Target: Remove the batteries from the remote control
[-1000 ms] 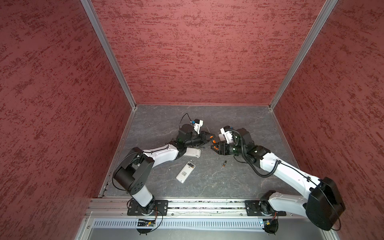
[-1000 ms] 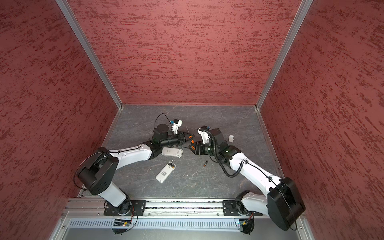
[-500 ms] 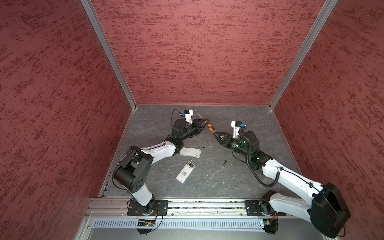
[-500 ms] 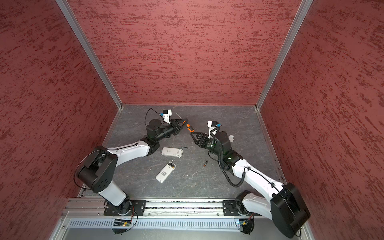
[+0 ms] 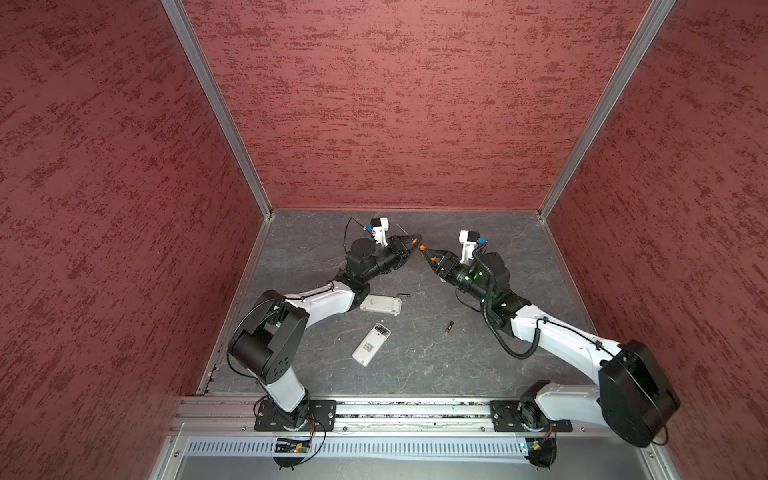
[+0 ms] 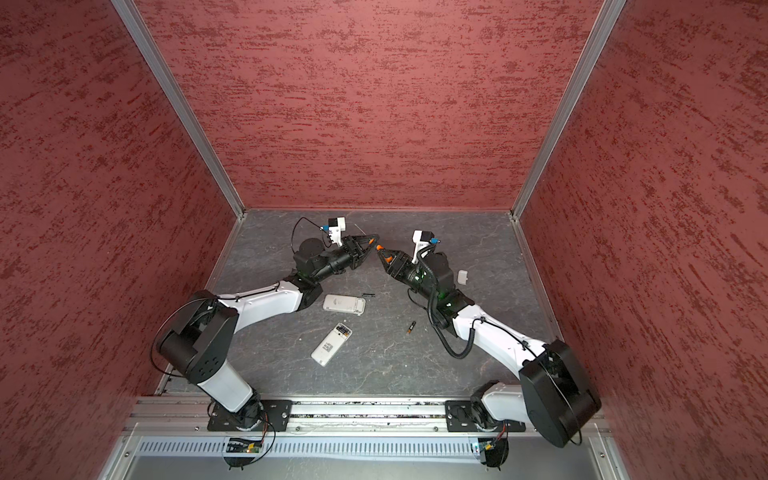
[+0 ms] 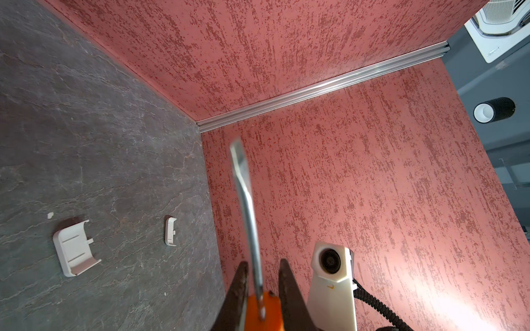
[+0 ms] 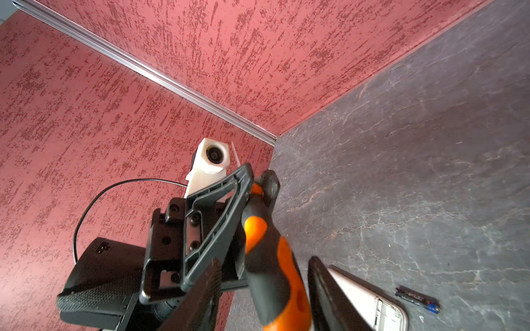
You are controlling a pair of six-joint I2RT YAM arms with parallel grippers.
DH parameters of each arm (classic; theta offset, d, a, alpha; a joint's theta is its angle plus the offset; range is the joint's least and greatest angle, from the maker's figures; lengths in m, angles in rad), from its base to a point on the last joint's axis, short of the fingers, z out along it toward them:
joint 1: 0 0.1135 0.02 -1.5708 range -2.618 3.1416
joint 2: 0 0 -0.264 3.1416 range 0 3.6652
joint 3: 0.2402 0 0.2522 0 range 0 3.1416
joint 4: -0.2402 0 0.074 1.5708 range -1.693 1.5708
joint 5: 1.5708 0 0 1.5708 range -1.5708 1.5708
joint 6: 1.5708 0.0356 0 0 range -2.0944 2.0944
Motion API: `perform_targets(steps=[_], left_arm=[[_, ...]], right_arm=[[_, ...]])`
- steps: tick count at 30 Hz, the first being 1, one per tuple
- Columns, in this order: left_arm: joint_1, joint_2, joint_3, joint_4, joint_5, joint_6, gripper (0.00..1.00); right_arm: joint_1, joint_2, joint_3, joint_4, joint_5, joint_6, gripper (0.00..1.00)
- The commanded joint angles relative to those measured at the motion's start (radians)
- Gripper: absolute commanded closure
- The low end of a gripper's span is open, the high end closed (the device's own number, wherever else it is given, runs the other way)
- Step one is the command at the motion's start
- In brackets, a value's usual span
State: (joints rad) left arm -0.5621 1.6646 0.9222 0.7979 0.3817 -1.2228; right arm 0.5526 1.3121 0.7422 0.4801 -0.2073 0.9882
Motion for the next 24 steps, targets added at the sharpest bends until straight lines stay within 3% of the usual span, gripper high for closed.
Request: perform_targets(steps=[1, 24], left_arm=[[-0.011, 0.018, 0.026, 0.044, 0.008, -0.006, 1.0], [-0.011, 0.02, 0.026, 0.052, -0.002, -0.003, 1.0]], right_arm=[[-0.011, 0.016, 0.048, 0.048, -0.006, 0.021, 0.52], [-0.025, 0.036, 0.055, 0.045, -0.043, 0.05, 0.6]])
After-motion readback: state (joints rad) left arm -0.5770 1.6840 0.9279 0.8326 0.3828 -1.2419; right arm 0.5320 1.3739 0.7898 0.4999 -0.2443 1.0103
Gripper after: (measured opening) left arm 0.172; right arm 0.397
